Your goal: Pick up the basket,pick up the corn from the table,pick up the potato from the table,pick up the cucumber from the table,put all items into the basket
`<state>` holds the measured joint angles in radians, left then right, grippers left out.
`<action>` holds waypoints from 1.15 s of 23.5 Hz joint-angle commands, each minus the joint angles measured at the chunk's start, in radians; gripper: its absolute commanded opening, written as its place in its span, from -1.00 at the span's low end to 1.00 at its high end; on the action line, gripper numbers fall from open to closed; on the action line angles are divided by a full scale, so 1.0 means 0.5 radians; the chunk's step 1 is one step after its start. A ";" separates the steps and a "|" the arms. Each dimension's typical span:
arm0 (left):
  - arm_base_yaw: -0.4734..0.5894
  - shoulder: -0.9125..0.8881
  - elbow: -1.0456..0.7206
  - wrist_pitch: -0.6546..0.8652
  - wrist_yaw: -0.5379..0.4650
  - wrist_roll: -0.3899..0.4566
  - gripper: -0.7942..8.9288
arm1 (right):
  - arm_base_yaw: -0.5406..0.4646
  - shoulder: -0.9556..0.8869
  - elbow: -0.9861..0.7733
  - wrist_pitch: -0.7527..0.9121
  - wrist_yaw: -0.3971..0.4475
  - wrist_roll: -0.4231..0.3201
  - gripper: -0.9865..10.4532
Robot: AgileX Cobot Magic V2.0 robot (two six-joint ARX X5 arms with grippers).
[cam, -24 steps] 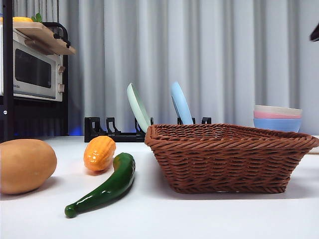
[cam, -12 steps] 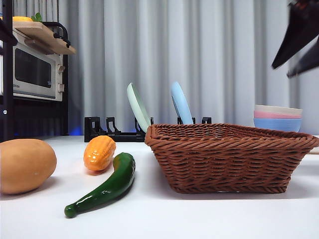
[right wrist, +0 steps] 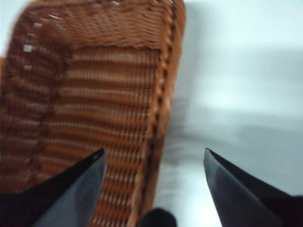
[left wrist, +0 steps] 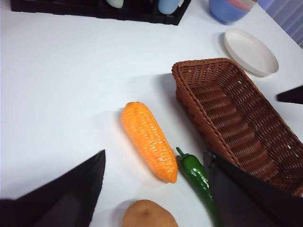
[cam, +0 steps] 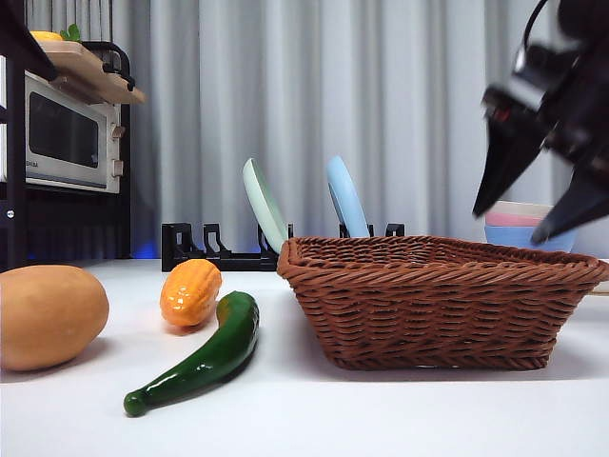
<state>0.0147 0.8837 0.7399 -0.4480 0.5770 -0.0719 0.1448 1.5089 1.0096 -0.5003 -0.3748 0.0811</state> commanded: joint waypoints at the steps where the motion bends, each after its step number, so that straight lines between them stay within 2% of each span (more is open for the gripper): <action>1: -0.019 -0.002 0.002 0.010 0.007 -0.016 -0.13 | 0.003 0.181 0.045 0.018 -0.047 -0.023 -0.23; 4: -0.019 -0.002 0.003 0.009 0.006 -0.018 -0.13 | 0.004 0.304 0.054 0.065 -0.097 -0.022 -0.31; 5: -0.019 -0.002 0.003 0.009 0.006 -0.023 -0.12 | 0.008 0.331 0.054 0.079 -0.101 -0.021 -0.40; 8: -0.019 -0.002 0.002 0.010 0.002 -0.029 -0.13 | 0.018 0.363 0.054 0.087 -0.092 -0.003 -0.85; 13: -0.086 0.005 0.003 0.038 0.005 -0.140 -0.12 | 0.010 0.238 0.055 0.085 -0.091 0.094 -0.86; 18: -0.310 0.208 0.003 0.210 -0.027 -0.317 -0.10 | 0.010 -0.124 0.055 0.054 -0.088 0.123 -0.86; 24: -0.626 0.800 0.123 0.310 -0.479 -0.387 -0.10 | 0.010 -0.628 0.055 -0.090 -0.077 0.121 -0.86; 25: -0.658 0.914 0.188 0.310 -0.508 -0.387 -0.03 | 0.010 -0.697 0.055 -0.116 -0.078 0.121 -0.86; 26: -0.690 1.023 0.260 0.309 -0.530 -0.388 0.16 | 0.010 -0.763 0.055 -0.143 -0.078 0.121 -0.86; 27: -0.719 1.135 0.352 0.283 -0.531 -0.385 0.20 | 0.010 -0.829 0.055 -0.172 -0.077 0.121 -0.86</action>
<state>-0.3397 1.4376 0.9115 -0.3096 0.3134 -0.2607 0.1501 1.1019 1.0374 -0.5983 -0.4042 0.1337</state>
